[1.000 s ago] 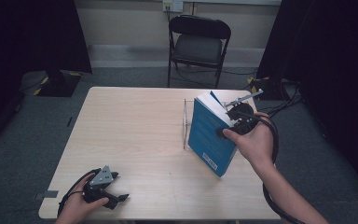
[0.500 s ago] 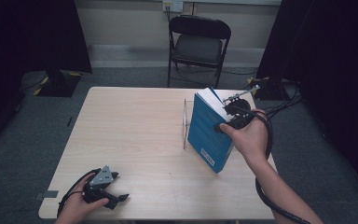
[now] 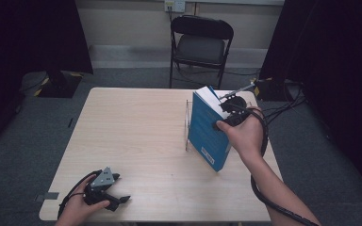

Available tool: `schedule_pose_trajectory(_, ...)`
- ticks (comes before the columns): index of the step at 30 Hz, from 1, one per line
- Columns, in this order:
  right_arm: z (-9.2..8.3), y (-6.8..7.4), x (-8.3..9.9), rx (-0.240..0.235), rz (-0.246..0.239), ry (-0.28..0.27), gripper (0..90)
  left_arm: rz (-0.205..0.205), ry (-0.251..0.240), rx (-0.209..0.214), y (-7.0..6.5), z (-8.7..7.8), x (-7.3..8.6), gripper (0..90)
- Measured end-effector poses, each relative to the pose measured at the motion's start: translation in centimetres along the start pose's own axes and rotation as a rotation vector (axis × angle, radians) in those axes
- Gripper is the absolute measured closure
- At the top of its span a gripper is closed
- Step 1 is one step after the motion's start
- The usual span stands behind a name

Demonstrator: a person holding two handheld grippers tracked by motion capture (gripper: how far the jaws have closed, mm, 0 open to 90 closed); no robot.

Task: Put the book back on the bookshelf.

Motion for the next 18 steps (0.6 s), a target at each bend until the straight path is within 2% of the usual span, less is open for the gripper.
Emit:
schedule_pose_trajectory(9,1.0,0.1,-0.5,0.004,-0.003,0.006,62.0,0.000,0.000,0.000,0.0,0.0,0.0,8.5)
schedule_pose_trajectory(18,1.6,-0.2,-1.1,0.010,0.020,0.010,62.0,0.000,0.000,0.000,0.0,0.0,0.0,8.5)
Point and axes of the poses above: each handheld gripper's, and its own axes: z roughly forward along the jaws, x roughly out of its underside, y roughly to its left, the point moved 8 cm from there along z, roughly forward along the jaws, and after that the axes turned 7 degrees about -z, right-handed, at the moved point
